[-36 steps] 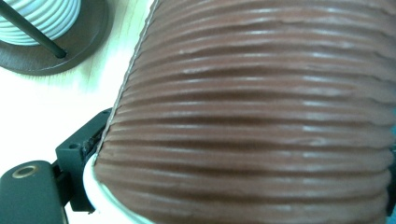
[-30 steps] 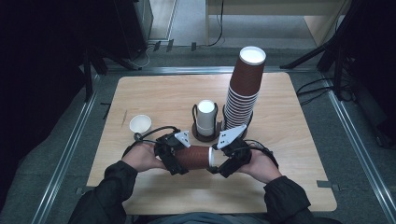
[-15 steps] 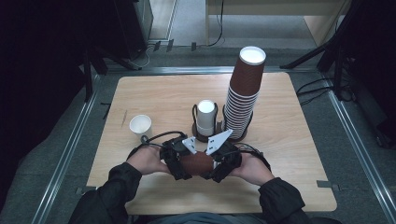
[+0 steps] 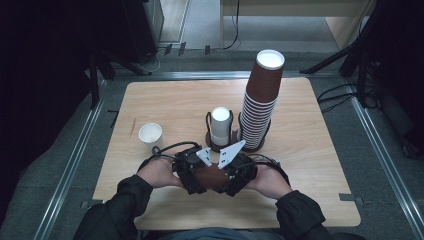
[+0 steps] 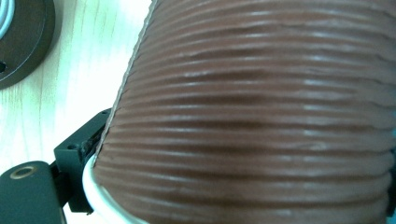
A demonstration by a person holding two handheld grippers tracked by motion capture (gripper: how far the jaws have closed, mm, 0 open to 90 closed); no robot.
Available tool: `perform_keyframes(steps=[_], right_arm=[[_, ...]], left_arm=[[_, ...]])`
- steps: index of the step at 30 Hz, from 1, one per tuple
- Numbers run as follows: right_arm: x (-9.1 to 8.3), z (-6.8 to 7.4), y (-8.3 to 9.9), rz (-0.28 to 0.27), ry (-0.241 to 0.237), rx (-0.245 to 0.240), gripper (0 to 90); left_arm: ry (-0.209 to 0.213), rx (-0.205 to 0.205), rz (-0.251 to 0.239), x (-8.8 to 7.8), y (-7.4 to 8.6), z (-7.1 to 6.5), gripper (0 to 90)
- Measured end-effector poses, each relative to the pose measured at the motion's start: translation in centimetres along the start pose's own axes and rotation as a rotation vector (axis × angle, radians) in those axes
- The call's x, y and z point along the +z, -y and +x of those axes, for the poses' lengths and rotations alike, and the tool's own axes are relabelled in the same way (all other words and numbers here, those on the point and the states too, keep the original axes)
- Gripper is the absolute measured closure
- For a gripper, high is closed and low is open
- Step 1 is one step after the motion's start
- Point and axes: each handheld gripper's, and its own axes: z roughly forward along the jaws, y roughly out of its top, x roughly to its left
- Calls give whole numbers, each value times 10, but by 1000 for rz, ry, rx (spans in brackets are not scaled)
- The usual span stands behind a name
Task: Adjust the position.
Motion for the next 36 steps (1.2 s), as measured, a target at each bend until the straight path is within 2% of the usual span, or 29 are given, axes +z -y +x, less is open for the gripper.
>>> perform_keyframes(steps=[2, 4, 7, 15, 17, 19, 26, 28, 31, 33, 36], right_arm=[[-2, 0, 0, -6, 2, -2, 208], [-4, -1, 0, -11, 3, 2, 207], [-9, -3, 3, -21, 15, 8, 206], [-21, -6, 9, -36, 37, 25, 205], [-24, -7, 10, -49, 39, 26, 205], [-26, -8, 11, -53, 43, 26, 205], [-32, -9, 15, -75, 47, 38, 204], [-33, -9, 16, -84, 45, 38, 204], [-35, -9, 17, -94, 46, 39, 204], [-35, -9, 17, -106, 39, 36, 204], [-36, -9, 17, -127, 26, 37, 204]], left_arm=[[2, 2, -19, -2, 1, 0, 57], [-14, 7, -49, -5, 1, 0, 34], [-37, -8, -65, -9, 3, 2, 17], [-14, -39, -122, -18, 12, 7, 10], [-13, -49, -139, -20, 15, 8, 10], [-34, -53, -160, -23, 18, 8, 10], [-2, -83, -239, -33, 28, 13, 3], [16, -92, -278, -35, 30, 13, 0], [21, -91, -331, -36, 32, 14, 0], [51, -110, -390, -36, 34, 15, 0], [74, -117, -420, -33, 35, 16, 0]])
